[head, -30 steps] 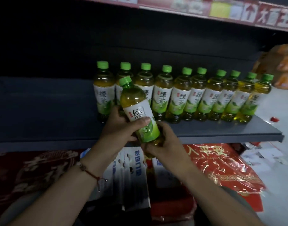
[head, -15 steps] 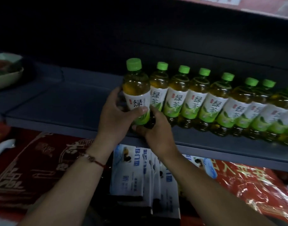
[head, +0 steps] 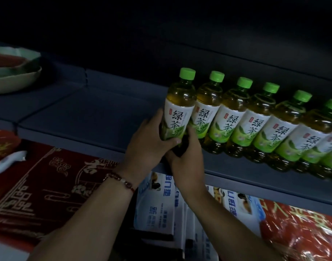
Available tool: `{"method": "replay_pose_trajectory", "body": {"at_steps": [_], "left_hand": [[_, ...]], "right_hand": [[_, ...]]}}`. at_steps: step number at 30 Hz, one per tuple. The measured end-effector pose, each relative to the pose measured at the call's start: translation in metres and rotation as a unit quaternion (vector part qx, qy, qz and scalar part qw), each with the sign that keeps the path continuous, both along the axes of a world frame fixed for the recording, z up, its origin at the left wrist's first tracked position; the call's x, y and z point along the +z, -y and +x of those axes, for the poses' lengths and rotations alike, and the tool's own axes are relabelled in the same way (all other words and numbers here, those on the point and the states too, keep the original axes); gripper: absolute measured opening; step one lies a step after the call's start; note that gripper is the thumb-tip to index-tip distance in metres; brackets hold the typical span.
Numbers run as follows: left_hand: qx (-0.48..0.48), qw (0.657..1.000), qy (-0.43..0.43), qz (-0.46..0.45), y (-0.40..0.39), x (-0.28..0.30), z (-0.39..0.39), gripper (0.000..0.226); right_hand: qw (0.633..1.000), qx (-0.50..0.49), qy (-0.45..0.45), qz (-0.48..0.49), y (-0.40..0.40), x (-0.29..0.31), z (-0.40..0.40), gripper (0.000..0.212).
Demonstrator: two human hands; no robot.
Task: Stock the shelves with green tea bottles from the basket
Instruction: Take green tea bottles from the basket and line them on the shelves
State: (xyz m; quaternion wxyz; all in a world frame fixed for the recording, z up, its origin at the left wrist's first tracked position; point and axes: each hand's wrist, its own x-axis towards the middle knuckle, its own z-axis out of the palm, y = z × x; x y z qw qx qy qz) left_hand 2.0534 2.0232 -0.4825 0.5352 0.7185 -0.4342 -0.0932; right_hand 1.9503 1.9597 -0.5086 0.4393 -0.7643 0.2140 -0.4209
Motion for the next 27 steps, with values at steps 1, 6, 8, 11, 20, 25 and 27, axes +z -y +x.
{"method": "replay_pose_trajectory", "body": {"at_steps": [1,6,8,11,20,25,27], "left_hand": [[-0.004,1.000,-0.001,0.005,0.000,-0.001,0.001,0.074],[-0.021,1.000,-0.003,-0.006,0.004,-0.006,0.009,0.059],[-0.020,1.000,-0.001,-0.015,0.006,-0.006,0.010,0.053],[-0.010,1.000,0.000,-0.028,0.013,-0.008,0.012,0.050],[0.001,1.000,-0.009,-0.026,0.033,-0.016,0.019,0.055],[0.027,0.999,0.021,0.021,0.027,-0.016,0.013,0.056],[0.055,0.995,0.063,0.055,0.023,-0.015,0.007,0.050]], "right_hand": [[1.000,0.008,0.001,0.002,-0.003,0.000,-0.002,0.071],[0.999,0.028,-0.038,-0.003,-0.002,-0.001,-0.006,0.077],[0.998,0.021,-0.059,-0.018,0.002,0.001,-0.002,0.076],[0.996,0.020,-0.084,-0.035,0.009,0.009,0.004,0.070],[0.992,0.028,-0.124,-0.017,0.020,0.024,0.008,0.064],[0.983,0.037,-0.174,-0.036,0.023,0.034,-0.006,0.049],[0.979,0.046,-0.194,-0.052,0.022,0.039,-0.018,0.050]]}}
